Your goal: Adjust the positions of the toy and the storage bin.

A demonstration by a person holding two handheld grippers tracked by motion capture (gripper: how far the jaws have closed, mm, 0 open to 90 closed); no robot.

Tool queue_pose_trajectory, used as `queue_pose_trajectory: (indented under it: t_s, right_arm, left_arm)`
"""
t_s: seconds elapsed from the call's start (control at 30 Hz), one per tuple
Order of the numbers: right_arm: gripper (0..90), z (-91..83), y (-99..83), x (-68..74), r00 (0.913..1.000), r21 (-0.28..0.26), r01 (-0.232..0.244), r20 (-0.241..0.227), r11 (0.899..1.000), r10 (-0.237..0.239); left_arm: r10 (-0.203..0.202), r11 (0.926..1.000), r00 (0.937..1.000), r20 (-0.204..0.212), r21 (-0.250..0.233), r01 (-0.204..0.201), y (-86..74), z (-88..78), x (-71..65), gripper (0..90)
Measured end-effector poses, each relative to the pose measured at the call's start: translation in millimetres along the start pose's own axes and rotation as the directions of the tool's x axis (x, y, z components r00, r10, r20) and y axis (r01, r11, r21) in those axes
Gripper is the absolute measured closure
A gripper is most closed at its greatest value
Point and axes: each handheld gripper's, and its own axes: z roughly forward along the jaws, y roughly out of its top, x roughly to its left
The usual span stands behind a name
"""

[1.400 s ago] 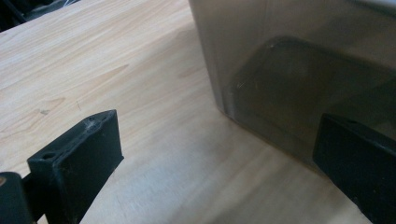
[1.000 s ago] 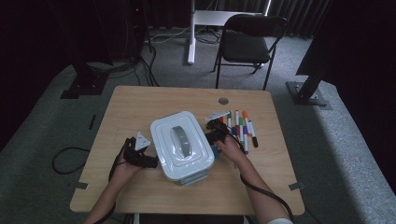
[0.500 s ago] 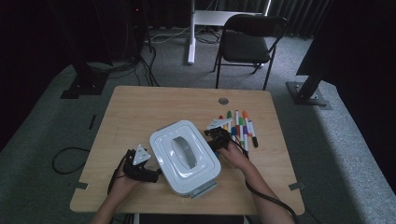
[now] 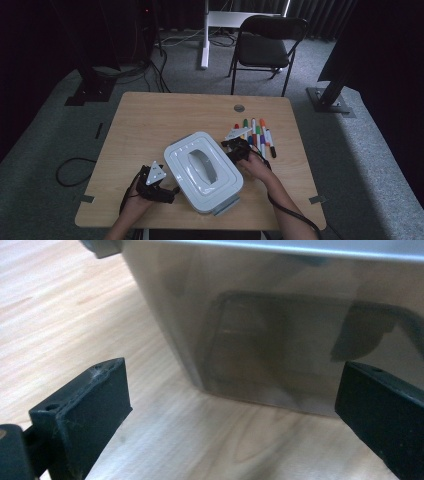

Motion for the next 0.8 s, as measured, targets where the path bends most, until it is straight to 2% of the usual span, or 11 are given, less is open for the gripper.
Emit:
queue_pose_trajectory:
  t_s: [0.1,0.23,0.27,0.37,0.4,0.43,0.5,0.57,0.63,0.7,0.8]
  right_arm:
    - [27.4,-0.4,0.3,0.2,1.0000,0.001,0.006,-0.008,1.000,-0.006]
    - [27.8,1.0,-0.8,-0.2,0.9996,-0.004,-0.003,-0.028,1.000,0.003]
    - [27.4,1.2,0.9,-1.1,0.9994,-0.020,-0.017,-0.030,1.000,0.016]
    - [26.0,-1.1,3.5,-4.1,0.9996,-0.049,-0.028,-0.011,0.998,0.027]
    - [24.6,-3.2,4.9,-5.4,0.9995,-0.059,-0.023,0.022,0.998,0.025]
    - [24.6,-3.2,4.9,-5.4,0.9995,-0.059,-0.023,0.022,0.998,0.025]
    - [18.8,-10.0,5.1,-11.9,0.9938,-0.054,0.004,0.111,0.999,0.002]
    - [17.9,-13.9,3.5,-14.1,0.9924,-0.054,0.005,0.123,0.999,0.002]
    - [17.8,-18.1,2.1,-16.0,0.9865,-0.049,0.018,0.164,0.999,-0.010]
    - [17.8,-23.7,0.9,-19.1,0.9827,-0.069,0.007,0.185,0.998,0.006]
    - [17.8,-33.6,-0.9,-22.1,0.9779,-0.093,-0.014,0.207,0.996,0.033]
  left_arm:
    - [-0.004,1.0000,1.0000,0.004,-0.006,0.004,-0.2,-0.8,-3.5,1.7]
    - [-0.009,1.0000,0.9996,0.029,-0.001,0.009,-0.4,-1.2,-6.2,1.6]
    - [0.005,1.0000,0.9990,0.045,0.002,-0.005,0.1,1.2,-10.9,1.6]
    - [-0.002,1.0000,0.9982,0.060,-0.005,0.002,-0.2,4.4,-11.6,1.7]
    - [-0.007,0.9999,0.9982,0.060,-0.014,0.008,-0.4,5.8,-12.1,1.7]
    - [-0.007,0.9999,0.9982,0.060,-0.014,0.008,-0.4,5.8,-12.1,1.7]
    - [0.006,0.9997,0.9978,0.066,-0.023,-0.004,-0.1,6.8,-13.2,1.7]
    - [0.005,0.9998,0.9973,0.073,-0.018,-0.004,-1.5,5.9,-11.9,1.7]
    - [0.004,1.0000,0.9978,0.067,-0.007,-0.003,-2.9,4.2,-10.2,1.7]
    - [0.002,1.0000,0.9986,0.053,-0.003,-0.002,-3.4,1.9,-8.5,1.7]
    - [-0.019,0.9998,0.9981,0.059,-0.003,0.020,-2.2,-3.8,-6.2,1.7]
